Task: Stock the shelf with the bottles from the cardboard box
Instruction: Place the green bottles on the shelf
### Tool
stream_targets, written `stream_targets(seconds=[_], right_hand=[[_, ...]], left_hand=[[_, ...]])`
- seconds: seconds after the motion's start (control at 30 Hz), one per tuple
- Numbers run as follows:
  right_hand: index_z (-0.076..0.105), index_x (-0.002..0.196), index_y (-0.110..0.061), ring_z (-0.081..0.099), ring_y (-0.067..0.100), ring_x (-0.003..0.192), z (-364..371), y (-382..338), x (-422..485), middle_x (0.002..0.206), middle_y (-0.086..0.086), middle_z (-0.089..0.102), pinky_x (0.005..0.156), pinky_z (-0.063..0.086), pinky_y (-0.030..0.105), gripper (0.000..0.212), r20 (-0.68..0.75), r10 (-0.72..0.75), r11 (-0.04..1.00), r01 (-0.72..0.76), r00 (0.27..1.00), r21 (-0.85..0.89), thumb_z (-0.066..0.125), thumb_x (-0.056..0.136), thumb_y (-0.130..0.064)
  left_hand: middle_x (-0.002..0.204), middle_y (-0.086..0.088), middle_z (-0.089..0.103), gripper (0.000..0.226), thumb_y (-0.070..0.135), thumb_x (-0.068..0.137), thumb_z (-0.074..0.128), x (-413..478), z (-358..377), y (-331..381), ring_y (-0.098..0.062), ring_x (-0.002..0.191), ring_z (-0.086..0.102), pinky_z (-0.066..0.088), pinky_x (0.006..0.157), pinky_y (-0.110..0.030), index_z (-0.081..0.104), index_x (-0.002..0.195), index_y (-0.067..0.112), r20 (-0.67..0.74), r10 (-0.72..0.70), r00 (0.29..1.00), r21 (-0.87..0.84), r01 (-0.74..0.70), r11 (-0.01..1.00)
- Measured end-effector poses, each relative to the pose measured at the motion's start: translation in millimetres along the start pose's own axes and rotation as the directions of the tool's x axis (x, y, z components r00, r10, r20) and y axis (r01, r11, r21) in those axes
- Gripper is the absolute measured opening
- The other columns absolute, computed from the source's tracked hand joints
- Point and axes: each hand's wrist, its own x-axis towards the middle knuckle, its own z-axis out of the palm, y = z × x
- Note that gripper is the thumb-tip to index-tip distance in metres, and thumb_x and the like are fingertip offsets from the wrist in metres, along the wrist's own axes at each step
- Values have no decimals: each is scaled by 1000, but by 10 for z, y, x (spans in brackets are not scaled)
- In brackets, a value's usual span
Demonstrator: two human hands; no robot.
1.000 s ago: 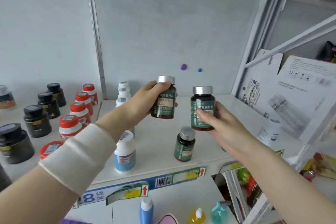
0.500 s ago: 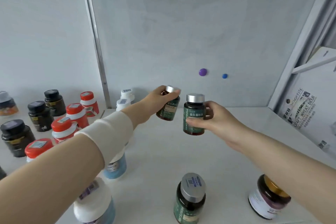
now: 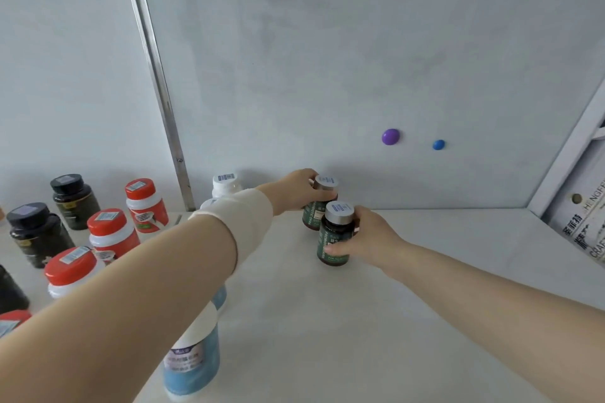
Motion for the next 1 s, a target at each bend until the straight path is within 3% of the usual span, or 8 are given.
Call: stream_targets(seconds=[0.1, 0.33, 0.53, 0.6, 0.73, 0.83, 0.9, 1.0], right_hand=[[51, 117, -12, 56, 21, 108, 38, 16, 100, 114, 2, 59, 90, 46, 31, 60, -1, -3, 999, 3, 1000, -32, 81, 66, -15], [48, 119, -10, 54, 21, 110, 98, 48, 249, 119, 4, 58, 90, 45, 30, 62, -12, -11, 998, 11, 1000, -59, 81, 66, -14], [46, 120, -12, 54, 19, 105, 119, 82, 279, 118, 3, 57, 84, 43, 26, 63, -16, -16, 998, 16, 1000, -58, 80, 67, -15], [45, 121, -12, 53, 17, 101, 131, 92, 276, 118, 2, 57, 82, 42, 25, 64, -23, -12, 999, 11, 1000, -47, 80, 67, -15], [41, 123, -12, 52, 17, 106, 131, 89, 252, 121, 2, 54, 85, 41, 26, 69, -2, 11, 999, -11, 1000, -37, 81, 67, -17], [38, 126, -10, 52, 19, 114, 66, 32, 180, 127, 3, 52, 90, 44, 30, 74, -10, 10, 999, -10, 1000, -49, 81, 67, -19], [34, 133, -10, 49, 18, 119, -12, -47, 79, 134, 2, 47, 89, 42, 28, 79, -19, -5, 996, 3, 1000, -91, 80, 69, -22], [32, 135, -9, 46, 21, 121, -149, -237, -186, 135, 8, 42, 87, 39, 27, 81, -33, -73, 952, 59, 997, -301, 78, 70, -27]], left_hand=[[95, 1, 54, 38, 31, 81, 69, 93, -3, 4, -16, 89, 52, 45, 86, -31, 53, 109, 12, 8, -8, 1000, 76, 8, 997], [110, -5, 53, 44, 18, 82, 70, 167, -11, -11, -17, 96, 54, 50, 79, -25, 49, 119, 7, 26, -27, 999, 56, 26, 998], [110, -6, 53, 37, 16, 83, 68, 187, 7, 2, -19, 96, 54, 50, 91, -34, 49, 114, 10, 52, -19, 998, 30, 18, 999], [103, -6, 53, 30, 17, 83, 68, 175, 18, 17, -19, 92, 53, 50, 87, -32, 51, 107, 11, 55, -17, 998, 50, 15, 999], [88, -7, 48, 12, 16, 85, 65, 146, 5, 59, -19, 79, 44, 42, 65, -23, 54, 82, 14, 65, -22, 998, 119, 14, 993], [96, -6, 52, 28, 25, 85, 64, 42, -54, 93, -21, 81, 47, 42, 71, -26, 54, 109, 14, 66, -59, 996, 230, 42, 972], [121, -7, 52, 50, 32, 86, 64, -92, -124, 126, -26, 105, 53, 42, 90, -33, 45, 128, 13, 21, -74, 997, 379, 61, 923], [135, -5, 48, 52, 32, 88, 60, -445, -262, 238, -23, 124, 45, 35, 98, -31, 42, 132, 12, -63, -5, 998, 564, 40, 825]])
